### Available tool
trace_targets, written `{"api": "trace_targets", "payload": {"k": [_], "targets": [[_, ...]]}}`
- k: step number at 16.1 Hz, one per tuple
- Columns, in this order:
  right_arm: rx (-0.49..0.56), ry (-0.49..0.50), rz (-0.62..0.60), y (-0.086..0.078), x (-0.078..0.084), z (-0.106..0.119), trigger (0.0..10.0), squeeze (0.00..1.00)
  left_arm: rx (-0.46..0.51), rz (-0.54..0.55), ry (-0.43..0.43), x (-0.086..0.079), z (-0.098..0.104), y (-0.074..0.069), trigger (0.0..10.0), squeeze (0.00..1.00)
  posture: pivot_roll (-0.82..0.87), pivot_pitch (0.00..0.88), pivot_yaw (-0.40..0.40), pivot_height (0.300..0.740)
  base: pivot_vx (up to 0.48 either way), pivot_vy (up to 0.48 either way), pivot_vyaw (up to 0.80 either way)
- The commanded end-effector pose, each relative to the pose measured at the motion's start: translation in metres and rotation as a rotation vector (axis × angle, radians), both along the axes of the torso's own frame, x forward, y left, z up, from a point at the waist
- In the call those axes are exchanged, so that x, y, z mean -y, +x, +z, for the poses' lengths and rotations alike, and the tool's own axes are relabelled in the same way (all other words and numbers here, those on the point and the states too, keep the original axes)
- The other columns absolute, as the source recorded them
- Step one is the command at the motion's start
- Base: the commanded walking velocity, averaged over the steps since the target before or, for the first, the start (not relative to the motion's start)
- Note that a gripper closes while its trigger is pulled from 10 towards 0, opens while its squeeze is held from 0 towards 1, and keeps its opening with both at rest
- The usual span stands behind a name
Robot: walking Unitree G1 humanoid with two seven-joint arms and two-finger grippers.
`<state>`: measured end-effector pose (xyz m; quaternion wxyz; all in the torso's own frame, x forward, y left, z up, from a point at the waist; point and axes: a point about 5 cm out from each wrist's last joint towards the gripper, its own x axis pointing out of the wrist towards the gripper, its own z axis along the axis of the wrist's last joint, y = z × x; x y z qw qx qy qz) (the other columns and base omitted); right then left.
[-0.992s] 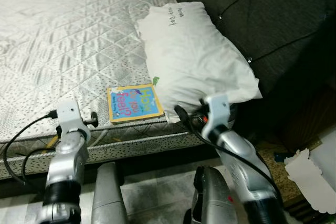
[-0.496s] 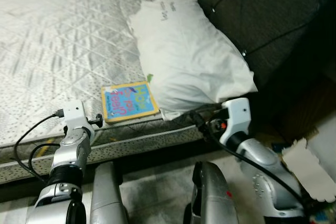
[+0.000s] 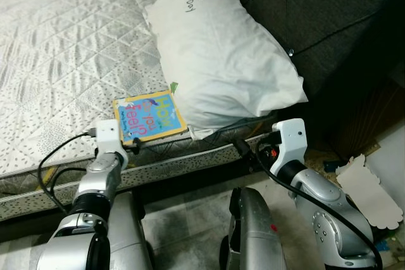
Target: Clean up the room
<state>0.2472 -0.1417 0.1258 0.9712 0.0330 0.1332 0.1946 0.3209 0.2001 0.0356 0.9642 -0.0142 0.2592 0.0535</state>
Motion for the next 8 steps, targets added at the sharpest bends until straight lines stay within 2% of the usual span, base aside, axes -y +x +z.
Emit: {"api": "trace_targets", "payload": {"k": [1, 5, 8], "targets": [[0.018, -0.005, -0.011, -0.0002, 0.0028, 0.0058, 10.0, 0.00, -0.022, -0.027, 0.015, 0.0050, -0.0061, -0.0032, 10.0, 0.00, -0.17, 0.134, -0.057, 0.557, 0.000, 0.000, 0.00], [0.016, -0.004, -0.008, 0.0015, 0.0012, 0.0051, 10.0, 0.00, -0.016, -0.036, 0.033, 0.0094, -0.0086, -0.0052, 10.0, 0.00, -0.16, 0.130, -0.055, 0.557, 0.000, 0.000, 0.00], [0.014, -0.002, -0.005, 0.0024, 0.0006, 0.0043, 10.0, 0.00, -0.027, -0.098, 0.060, 0.0128, -0.0121, -0.0082, 10.0, 0.00, -0.16, 0.127, -0.056, 0.557, 0.000, 0.000, 0.00]]}}
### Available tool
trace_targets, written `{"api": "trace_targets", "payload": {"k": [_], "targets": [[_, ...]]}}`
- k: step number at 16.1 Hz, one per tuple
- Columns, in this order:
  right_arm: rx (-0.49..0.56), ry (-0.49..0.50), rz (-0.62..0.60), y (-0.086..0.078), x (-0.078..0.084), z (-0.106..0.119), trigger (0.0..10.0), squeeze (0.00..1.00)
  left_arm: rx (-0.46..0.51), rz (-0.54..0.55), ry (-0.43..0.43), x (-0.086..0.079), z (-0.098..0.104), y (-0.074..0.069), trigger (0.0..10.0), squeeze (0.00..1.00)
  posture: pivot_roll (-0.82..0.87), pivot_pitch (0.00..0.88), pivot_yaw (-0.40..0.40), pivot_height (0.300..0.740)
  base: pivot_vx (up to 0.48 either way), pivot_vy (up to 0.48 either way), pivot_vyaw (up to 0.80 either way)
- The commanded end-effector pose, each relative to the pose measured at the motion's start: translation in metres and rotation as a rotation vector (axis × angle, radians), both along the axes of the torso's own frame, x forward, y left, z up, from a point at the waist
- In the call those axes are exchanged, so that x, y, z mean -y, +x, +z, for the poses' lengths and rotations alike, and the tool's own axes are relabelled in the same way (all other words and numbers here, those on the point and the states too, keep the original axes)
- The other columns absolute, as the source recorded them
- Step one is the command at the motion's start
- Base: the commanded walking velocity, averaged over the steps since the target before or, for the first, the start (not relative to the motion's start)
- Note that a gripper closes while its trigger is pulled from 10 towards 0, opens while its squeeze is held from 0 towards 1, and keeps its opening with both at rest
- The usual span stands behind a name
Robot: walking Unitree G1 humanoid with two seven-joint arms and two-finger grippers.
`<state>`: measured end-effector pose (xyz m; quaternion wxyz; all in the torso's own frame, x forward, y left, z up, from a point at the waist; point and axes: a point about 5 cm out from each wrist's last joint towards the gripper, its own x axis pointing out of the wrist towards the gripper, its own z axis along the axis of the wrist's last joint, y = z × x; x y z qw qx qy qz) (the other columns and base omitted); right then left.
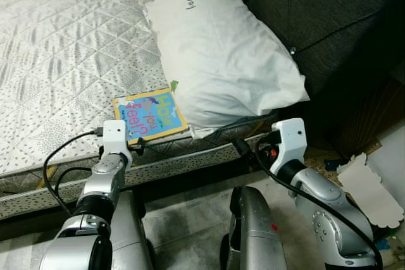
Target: Clean up the room
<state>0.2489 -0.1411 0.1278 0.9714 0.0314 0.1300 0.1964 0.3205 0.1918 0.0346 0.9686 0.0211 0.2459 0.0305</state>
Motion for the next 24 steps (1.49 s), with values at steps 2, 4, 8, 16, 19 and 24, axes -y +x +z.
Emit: {"api": "trace_targets", "payload": {"k": [2, 4, 8, 16, 19, 24], "targets": [[0.007, -0.001, -0.006, 0.001, 0.001, 0.001, 10.0, 0.00, -0.013, -0.047, 0.045, 0.004, -0.007, -0.006, 10.0, 0.00, -0.15, 0.125, -0.056, 0.557, 0.000, 0.000, 0.00], [0.005, 0.000, -0.005, 0.002, 0.000, 0.001, 10.0, 0.00, -0.002, -0.036, 0.053, 0.002, -0.006, -0.007, 10.0, 0.00, -0.15, 0.123, -0.056, 0.557, 0.000, 0.000, 0.00], [0.002, 0.001, -0.002, 0.003, -0.001, 0.000, 10.0, 0.00, -0.012, -0.085, 0.064, 0.006, -0.010, -0.011, 10.0, 0.00, -0.15, 0.120, -0.056, 0.557, 0.000, 0.000, 0.00], [0.004, -0.001, 0.007, 0.006, -0.001, -0.003, 10.0, 0.00, -0.027, -0.017, 0.060, 0.003, -0.013, -0.020, 10.0, 0.00, -0.14, 0.107, -0.061, 0.557, 0.000, 0.000, 0.00], [0.008, -0.004, 0.007, 0.008, -0.001, -0.003, 10.0, 0.00, -0.050, 0.011, 0.063, -0.006, -0.013, -0.020, 10.0, 0.00, -0.14, 0.103, -0.061, 0.557, 0.000, 0.000, 0.00], [0.014, -0.010, 0.002, 0.009, 0.001, -0.004, 10.0, 0.00, -0.055, 0.074, 0.076, -0.025, -0.010, -0.018, 10.0, 0.00, -0.15, 0.094, -0.058, 0.557, 0.000, 0.000, 0.00]]}}
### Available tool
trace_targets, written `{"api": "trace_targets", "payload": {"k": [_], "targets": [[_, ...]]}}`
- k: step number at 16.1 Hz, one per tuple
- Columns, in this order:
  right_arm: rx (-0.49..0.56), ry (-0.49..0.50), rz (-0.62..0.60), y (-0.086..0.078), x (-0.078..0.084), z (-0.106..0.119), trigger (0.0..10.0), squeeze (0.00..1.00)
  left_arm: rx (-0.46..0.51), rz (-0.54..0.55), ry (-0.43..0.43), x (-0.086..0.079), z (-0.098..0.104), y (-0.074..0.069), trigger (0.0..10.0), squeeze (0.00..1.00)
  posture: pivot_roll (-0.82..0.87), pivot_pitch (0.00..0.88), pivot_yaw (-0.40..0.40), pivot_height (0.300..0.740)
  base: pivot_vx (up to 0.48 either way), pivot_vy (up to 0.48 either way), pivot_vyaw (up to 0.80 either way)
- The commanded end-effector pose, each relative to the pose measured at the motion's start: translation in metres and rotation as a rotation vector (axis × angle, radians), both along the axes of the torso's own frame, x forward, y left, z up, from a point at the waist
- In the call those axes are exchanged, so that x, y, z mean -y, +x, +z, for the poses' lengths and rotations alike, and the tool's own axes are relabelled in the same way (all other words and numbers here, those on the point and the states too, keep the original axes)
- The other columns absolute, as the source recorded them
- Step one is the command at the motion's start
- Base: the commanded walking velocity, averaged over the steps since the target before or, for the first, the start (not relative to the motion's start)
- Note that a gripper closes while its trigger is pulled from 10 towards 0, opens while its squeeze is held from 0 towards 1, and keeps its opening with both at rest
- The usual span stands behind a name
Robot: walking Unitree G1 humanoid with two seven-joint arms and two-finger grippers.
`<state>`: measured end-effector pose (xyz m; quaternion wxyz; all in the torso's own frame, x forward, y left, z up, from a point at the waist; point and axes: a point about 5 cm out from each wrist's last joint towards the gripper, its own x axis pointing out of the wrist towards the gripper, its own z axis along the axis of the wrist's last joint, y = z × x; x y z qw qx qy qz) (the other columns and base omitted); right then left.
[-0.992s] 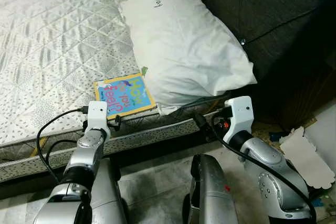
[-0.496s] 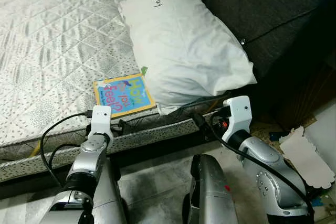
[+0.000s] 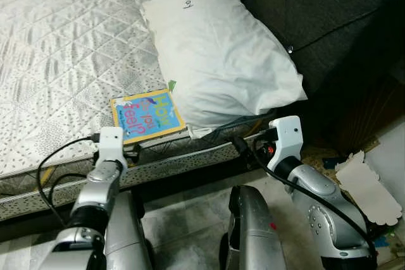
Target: Clean up the room
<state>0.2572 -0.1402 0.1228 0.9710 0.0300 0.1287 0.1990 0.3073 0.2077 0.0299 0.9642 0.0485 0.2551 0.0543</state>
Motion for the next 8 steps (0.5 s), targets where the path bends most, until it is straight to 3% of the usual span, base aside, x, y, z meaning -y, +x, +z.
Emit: {"api": "trace_targets", "payload": {"k": [1, 8], "targets": [[0.011, -0.010, -0.005, 0.0012, 0.0026, 0.0008, 10.0, 0.00, -0.034, 0.052, 0.015, -0.0127, -0.0043, -0.0039, 10.0, 0.00, -0.15, 0.093, -0.057, 0.557, 0.000, 0.000, 0.00], [0.016, -0.015, -0.006, 0.0042, 0.0024, -0.0005, 10.0, 0.00, -0.020, 0.079, 0.027, -0.0223, 0.0007, 0.0003, 10.0, 0.00, -0.14, 0.081, -0.059, 0.557, 0.000, 0.000, 0.00]]}}
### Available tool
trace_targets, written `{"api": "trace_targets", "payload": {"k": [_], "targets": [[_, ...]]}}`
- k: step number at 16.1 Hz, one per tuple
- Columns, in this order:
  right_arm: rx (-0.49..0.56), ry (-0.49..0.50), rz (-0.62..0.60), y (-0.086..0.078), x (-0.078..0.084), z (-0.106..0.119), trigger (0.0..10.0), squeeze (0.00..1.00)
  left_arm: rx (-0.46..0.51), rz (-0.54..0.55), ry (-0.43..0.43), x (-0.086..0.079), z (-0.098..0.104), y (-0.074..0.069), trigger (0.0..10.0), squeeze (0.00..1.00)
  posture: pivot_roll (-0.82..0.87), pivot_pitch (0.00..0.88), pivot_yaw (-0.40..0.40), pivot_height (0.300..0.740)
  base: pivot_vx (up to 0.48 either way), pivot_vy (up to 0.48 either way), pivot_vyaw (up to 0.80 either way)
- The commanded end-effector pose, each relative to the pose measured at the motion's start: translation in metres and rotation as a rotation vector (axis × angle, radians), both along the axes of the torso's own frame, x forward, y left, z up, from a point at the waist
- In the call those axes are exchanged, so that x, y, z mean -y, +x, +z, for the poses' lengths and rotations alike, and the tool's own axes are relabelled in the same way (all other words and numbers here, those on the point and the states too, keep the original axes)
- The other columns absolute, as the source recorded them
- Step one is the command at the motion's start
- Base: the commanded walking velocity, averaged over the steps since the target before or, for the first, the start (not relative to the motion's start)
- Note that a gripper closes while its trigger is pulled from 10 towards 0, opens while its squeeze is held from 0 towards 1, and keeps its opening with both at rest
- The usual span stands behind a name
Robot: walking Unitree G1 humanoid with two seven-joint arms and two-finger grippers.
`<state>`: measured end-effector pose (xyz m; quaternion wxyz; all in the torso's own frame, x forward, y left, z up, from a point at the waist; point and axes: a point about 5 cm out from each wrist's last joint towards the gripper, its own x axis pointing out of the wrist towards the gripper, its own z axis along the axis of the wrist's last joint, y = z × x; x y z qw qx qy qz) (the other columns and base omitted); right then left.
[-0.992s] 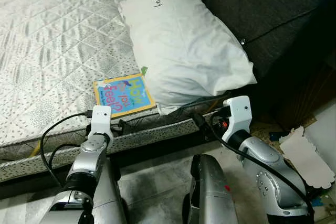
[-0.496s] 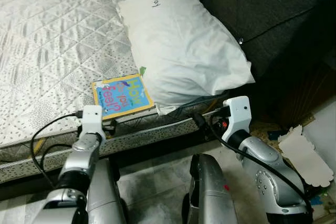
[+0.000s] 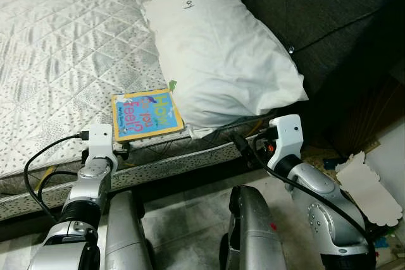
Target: Clean up the room
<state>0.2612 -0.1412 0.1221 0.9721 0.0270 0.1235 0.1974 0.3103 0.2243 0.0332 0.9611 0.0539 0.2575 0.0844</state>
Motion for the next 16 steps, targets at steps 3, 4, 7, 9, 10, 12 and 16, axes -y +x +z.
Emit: {"api": "trace_targets", "payload": {"k": [3, 4, 7, 9, 10, 12, 16], "targets": [[0.008, -0.011, 0.001, 0.002, 0.001, 0.000, 10.0, 0.00, -0.003, 0.004, -0.004, 0.005, -0.003, -0.002, 10.0, 0.00, -0.14, 0.071, -0.058, 0.557, 0.000, 0.000, 0.00], [0.009, -0.011, 0.001, 0.003, 0.000, -0.001, 10.0, 0.00, 0.008, -0.005, -0.010, 0.010, -0.002, -0.001, 10.0, 0.00, -0.14, 0.066, -0.059, 0.557, 0.000, 0.000, 0.00], [0.022, -0.006, 0.009, 0.008, -0.003, 0.000, 10.0, 0.00, 0.029, -0.071, -0.035, 0.032, -0.002, 0.003, 10.0, 0.00, -0.13, 0.050, -0.059, 0.557, 0.000, 0.000, 0.00], [0.036, -0.002, 0.024, 0.012, -0.007, 0.002, 10.0, 0.00, 0.036, -0.103, -0.035, 0.039, 0.000, 0.005, 10.0, 0.00, -0.12, 0.029, -0.055, 0.557, 0.000, 0.000, 0.00], [0.049, -0.003, 0.038, 0.014, -0.011, 0.003, 10.0, 0.00, 0.043, -0.120, -0.034, 0.043, 0.002, 0.007, 10.0, 0.00, -0.12, 0.026, -0.054, 0.557, 0.000, 0.000, 0.00], [0.049, -0.006, 0.035, 0.017, -0.013, 0.002, 10.0, 0.00, 0.053, -0.133, -0.037, 0.046, 0.005, 0.008, 10.0, 0.00, -0.12, 0.016, -0.052, 0.557, 0.000, 0.000, 0.00], [0.027, 0.008, 0.003, 0.034, -0.026, -0.004, 10.0, 0.00, 0.134, -0.198, -0.067, 0.068, 0.023, 0.014, 10.0, 0.00, -0.07, 0.000, -0.035, 0.557, 0.000, 0.000, 0.00]]}}
